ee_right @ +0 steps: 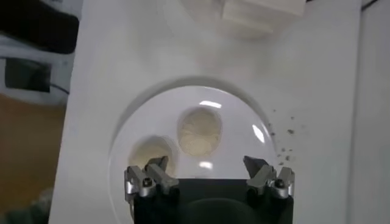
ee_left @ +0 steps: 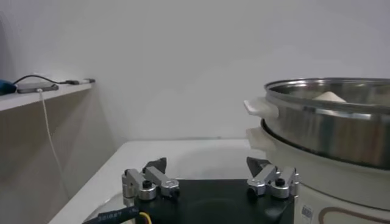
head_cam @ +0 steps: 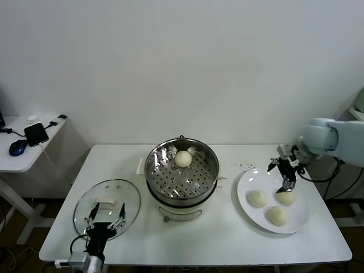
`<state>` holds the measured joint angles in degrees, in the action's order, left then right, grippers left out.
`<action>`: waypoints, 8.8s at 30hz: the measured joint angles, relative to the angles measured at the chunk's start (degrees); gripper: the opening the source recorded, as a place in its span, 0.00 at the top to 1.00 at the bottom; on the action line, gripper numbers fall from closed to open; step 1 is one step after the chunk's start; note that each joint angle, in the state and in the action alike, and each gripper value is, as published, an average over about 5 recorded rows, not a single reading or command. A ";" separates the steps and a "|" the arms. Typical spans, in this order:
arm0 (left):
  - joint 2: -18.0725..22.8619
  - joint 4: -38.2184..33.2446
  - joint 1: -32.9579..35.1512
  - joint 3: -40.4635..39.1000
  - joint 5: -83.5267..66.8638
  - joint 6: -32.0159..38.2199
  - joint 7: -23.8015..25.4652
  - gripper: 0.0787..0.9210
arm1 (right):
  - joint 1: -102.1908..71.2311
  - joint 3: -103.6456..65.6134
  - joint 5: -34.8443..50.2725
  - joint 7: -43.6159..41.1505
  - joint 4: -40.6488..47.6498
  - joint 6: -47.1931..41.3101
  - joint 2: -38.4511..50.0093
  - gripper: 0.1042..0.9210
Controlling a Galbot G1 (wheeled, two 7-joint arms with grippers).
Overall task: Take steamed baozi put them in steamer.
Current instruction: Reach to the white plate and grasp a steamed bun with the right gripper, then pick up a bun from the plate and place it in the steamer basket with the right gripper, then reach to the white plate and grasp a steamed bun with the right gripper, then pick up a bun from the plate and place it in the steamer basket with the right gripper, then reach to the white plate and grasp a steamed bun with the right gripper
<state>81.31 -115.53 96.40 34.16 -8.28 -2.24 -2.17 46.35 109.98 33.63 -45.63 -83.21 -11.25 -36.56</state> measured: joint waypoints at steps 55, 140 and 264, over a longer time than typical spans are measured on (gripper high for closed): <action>-0.26 -1.40 -0.19 -0.63 -0.11 -1.41 0.24 0.12 | 9.67 -6.44 15.90 -10.89 8.34 -1.74 -18.79 0.40; 0.70 -1.77 0.04 -1.42 1.24 -1.62 0.23 0.12 | -1.45 -0.15 -5.89 -3.53 -3.06 -3.62 6.63 0.12; 1.21 -3.79 0.28 -1.43 1.16 -2.90 0.49 0.12 | 12.71 1.38 -4.93 -11.93 7.34 17.24 -6.05 0.12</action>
<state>82.53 -119.32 96.69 32.73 -7.12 -5.14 -1.67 59.06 111.36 28.69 -57.56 -75.87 6.00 -42.61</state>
